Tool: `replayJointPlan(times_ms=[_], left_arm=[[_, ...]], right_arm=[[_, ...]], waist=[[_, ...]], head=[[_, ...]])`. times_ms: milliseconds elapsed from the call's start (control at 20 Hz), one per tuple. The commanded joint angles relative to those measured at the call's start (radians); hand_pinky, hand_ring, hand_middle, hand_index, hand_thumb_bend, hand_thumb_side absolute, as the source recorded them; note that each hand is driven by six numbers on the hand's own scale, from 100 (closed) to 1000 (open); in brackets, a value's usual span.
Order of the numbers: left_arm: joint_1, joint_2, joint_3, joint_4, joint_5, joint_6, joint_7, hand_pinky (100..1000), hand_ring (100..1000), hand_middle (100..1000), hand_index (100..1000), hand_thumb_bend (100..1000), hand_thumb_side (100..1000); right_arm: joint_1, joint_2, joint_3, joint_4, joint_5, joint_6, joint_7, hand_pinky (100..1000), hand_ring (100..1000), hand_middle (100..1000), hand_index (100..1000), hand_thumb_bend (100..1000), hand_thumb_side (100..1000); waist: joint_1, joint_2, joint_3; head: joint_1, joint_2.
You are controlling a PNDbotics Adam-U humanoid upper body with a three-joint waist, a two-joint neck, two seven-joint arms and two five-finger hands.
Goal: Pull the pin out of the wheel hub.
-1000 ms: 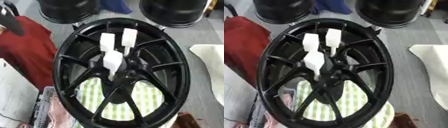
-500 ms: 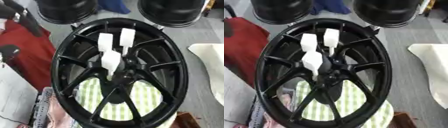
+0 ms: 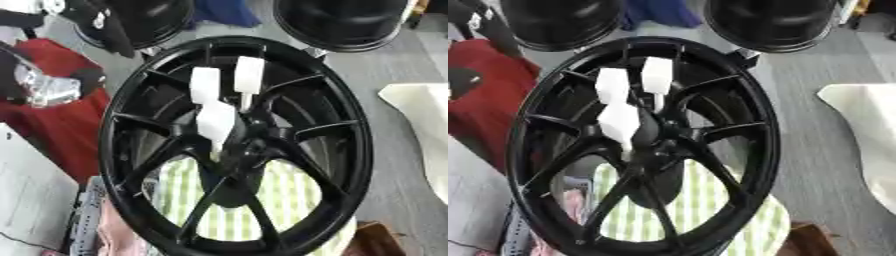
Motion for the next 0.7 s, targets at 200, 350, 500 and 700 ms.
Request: replayJointPlan(times_ms=[200, 350, 500, 700], left_arm=[[-0.081, -0.064, -0.047, 0.064, -0.031, 0.088, 0.026, 884, 785, 757, 867, 100, 596], [-0.109, -0.104, -0.069, 0.090, -0.029, 0.123, 0.036, 890, 787, 761, 879, 100, 600], [-0.126, -0.134, -0.083, 0.114, -0.042, 0.144, 0.043, 893, 789, 764, 884, 100, 585], [-0.136, -0.158, -0.096, 0.140, -0.067, 0.157, 0.039, 913, 817, 791, 901, 158, 465]], right_arm=[[-0.010, -0.015, -0.001, -0.007, -0.012, 0.007, 0.000, 551, 621, 544, 588, 100, 171], [-0.016, -0.015, 0.003, -0.007, -0.016, 0.008, 0.004, 551, 620, 542, 588, 100, 175], [-0.021, -0.013, 0.006, -0.007, -0.021, 0.009, 0.007, 550, 619, 542, 587, 100, 177], [-0.028, -0.010, 0.009, -0.007, -0.026, 0.010, 0.012, 549, 618, 540, 586, 100, 182]], waist=[[0.000, -0.017, -0.009], [0.000, -0.016, -0.016], [-0.001, -0.014, -0.022], [-0.003, -0.009, -0.028]], head=[[-0.004, -0.004], [0.000, -0.005], [0.004, -0.003], [0.005, -0.003]])
